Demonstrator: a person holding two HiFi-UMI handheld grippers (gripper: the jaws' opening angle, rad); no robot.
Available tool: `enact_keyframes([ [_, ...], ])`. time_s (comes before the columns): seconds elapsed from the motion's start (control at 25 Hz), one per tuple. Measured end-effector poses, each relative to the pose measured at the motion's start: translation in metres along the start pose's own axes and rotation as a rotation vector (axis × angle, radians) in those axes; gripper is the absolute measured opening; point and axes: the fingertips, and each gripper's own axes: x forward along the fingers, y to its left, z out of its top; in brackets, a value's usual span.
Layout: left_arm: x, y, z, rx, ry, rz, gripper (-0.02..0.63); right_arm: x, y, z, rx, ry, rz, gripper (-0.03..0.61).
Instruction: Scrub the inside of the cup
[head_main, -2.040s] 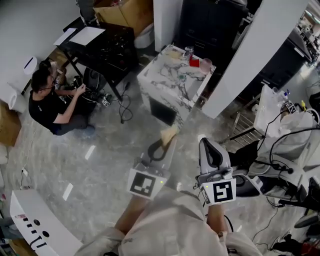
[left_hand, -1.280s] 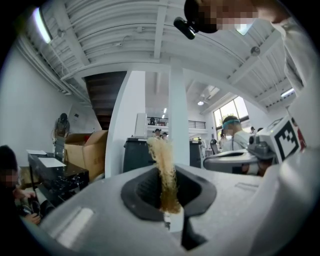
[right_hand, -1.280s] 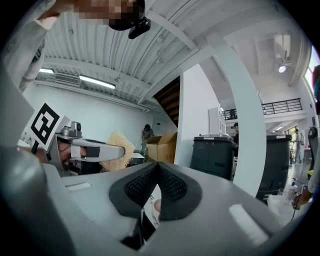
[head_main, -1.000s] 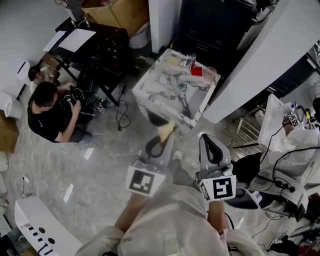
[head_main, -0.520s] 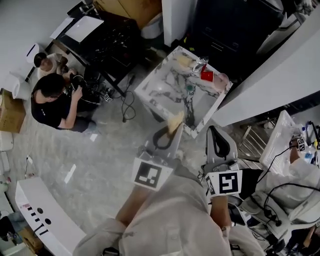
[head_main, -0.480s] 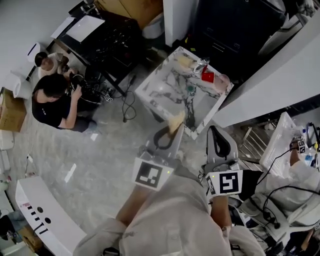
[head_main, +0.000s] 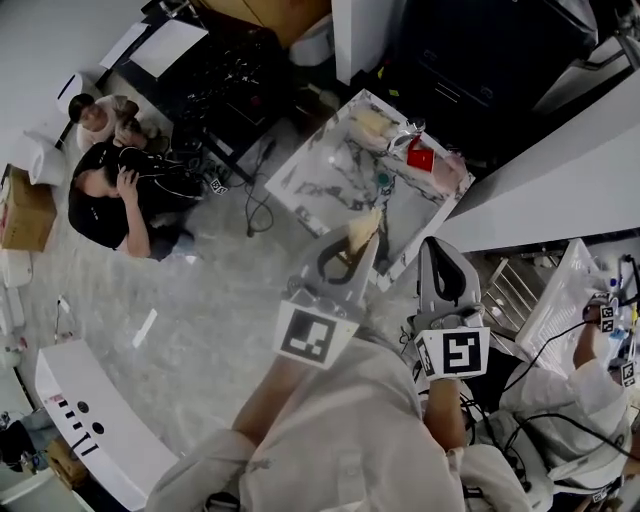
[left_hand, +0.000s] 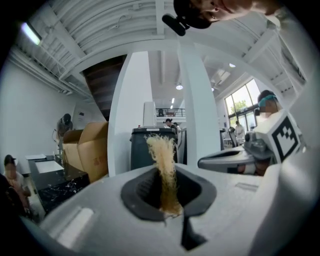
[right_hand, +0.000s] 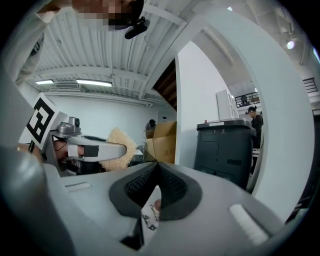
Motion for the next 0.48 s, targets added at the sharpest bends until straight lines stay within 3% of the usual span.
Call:
enact_keyframes([
  [0.2,0.036,0.012,-0.013,0.0,0.014,-0.053,0.028,0.027,-0.021,-0.019,0.009,0.03,-0.048,-0.003],
  [0.48,0.088,0.04,-0.034,0.008,0.028,-0.2,0.028,0.067,-0.05,-0.047,0.039,0.088,-0.188,-0.003],
])
